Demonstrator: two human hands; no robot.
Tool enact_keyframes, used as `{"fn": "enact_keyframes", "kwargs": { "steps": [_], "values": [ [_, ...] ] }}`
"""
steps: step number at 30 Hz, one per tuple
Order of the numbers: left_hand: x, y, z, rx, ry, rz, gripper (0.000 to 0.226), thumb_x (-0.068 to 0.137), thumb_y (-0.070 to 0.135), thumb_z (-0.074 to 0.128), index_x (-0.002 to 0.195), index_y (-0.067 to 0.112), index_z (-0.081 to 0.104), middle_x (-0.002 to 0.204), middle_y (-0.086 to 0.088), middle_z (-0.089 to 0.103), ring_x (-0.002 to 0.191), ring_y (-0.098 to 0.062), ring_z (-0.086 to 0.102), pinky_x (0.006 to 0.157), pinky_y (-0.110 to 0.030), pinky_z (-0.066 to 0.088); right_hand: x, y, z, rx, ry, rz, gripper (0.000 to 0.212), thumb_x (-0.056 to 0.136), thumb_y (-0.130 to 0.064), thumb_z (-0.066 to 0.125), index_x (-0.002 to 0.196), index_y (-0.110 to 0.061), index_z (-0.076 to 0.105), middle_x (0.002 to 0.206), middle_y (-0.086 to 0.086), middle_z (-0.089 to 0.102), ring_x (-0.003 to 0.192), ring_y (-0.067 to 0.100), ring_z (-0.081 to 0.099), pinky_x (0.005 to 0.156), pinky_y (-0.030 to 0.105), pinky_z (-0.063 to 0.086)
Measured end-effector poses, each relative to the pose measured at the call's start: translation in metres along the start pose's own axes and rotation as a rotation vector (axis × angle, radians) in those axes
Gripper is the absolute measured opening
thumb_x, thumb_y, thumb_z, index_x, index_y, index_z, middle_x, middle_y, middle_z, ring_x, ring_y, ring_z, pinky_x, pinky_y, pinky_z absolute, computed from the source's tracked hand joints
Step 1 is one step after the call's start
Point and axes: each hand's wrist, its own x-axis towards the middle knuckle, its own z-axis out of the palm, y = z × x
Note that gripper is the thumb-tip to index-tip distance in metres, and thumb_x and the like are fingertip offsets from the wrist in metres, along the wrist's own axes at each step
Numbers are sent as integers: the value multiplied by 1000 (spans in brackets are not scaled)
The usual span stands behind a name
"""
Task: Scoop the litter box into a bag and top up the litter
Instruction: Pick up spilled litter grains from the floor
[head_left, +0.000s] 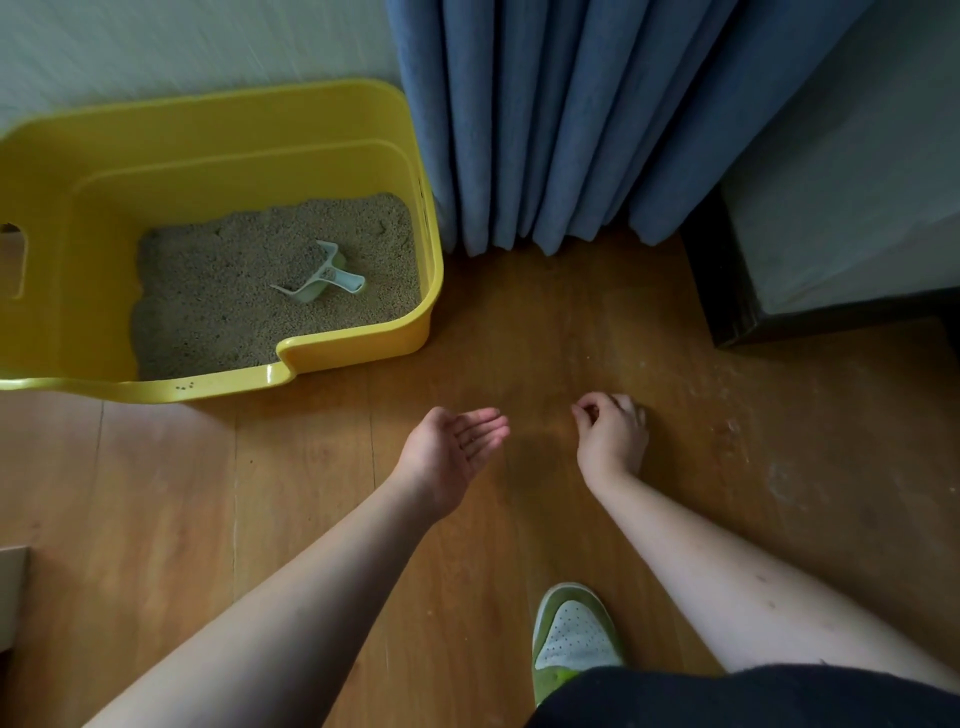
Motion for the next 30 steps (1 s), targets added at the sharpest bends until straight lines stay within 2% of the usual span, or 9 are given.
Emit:
{"fn": "enact_keyframes", "kwargs": {
  "steps": [3, 8, 11, 15, 18, 21, 23, 27, 30],
  "values": [
    [0, -1, 0, 34, 25, -3, 54, 106, 26, 20, 115, -6, 62, 110, -22, 70, 107, -32, 68, 100, -40, 50, -5, -4, -5, 27, -35, -37, 14, 95, -27, 56, 100, -22, 68, 112, 0, 61, 104, 22, 53, 88, 37, 48],
    [6, -15, 9, 58, 53, -41, 54, 106, 27, 21, 112, -7, 63, 107, -23, 71, 106, -33, 67, 97, -40, 52, -33, -20, -23, 251, -116, -175, 8, 93, -22, 59, 97, -20, 66, 105, -3, 63, 97, 14, 58, 81, 26, 50],
    [9, -22, 16, 50, 26, -60, 48, 104, 24, 25, 110, -7, 62, 98, -21, 72, 98, -31, 67, 88, -38, 54, -56, -38, -36, 285, -179, -349, 8, 92, -18, 61, 95, -15, 67, 100, -3, 64, 93, 11, 57, 79, 22, 47],
    [9, -24, 23, 53, 33, -37, 39, 100, 19, 31, 100, -5, 63, 81, -16, 71, 78, -25, 68, 71, -35, 54, -69, -43, -40, 250, -190, -516, 13, 90, -21, 63, 100, -18, 71, 101, -7, 67, 98, 11, 57, 82, 25, 49],
    [12, -23, 23, 28, 44, -20, 44, 101, 20, 29, 98, -6, 65, 87, -20, 70, 74, -23, 67, 68, -32, 55, -61, -34, -41, 291, -151, -448, 11, 89, -27, 65, 98, -21, 69, 99, -10, 65, 95, 6, 56, 78, 19, 48],
    [13, -21, 18, -6, 45, -24, 51, 105, 24, 26, 105, -9, 64, 94, -23, 70, 80, -26, 69, 72, -31, 57, -40, -25, -38, 330, -92, -291, 8, 89, -27, 65, 95, -22, 65, 98, -8, 64, 90, 6, 58, 70, 12, 44],
    [13, -17, 15, -11, 41, -18, 53, 105, 26, 25, 108, -8, 65, 99, -23, 72, 87, -28, 70, 76, -31, 58, -19, -19, -32, 268, -29, -252, 11, 90, -28, 63, 98, -21, 68, 103, -4, 65, 93, 12, 60, 73, 16, 47],
    [8, -12, 13, -38, 29, 1, 54, 106, 29, 24, 112, -6, 64, 108, -23, 71, 100, -30, 70, 87, -34, 55, 16, -18, -17, -8, -41, -252, 26, 94, -34, 56, 117, -25, 65, 121, -2, 62, 110, 21, 57, 95, 37, 45],
    [5, -9, 12, -71, 22, 23, 55, 106, 30, 22, 115, -5, 63, 111, -23, 70, 104, -31, 69, 91, -36, 54, 26, -20, -8, -122, -45, -296, 32, 95, -33, 55, 124, -23, 61, 124, 0, 61, 114, 23, 56, 100, 39, 41]
  ]
}}
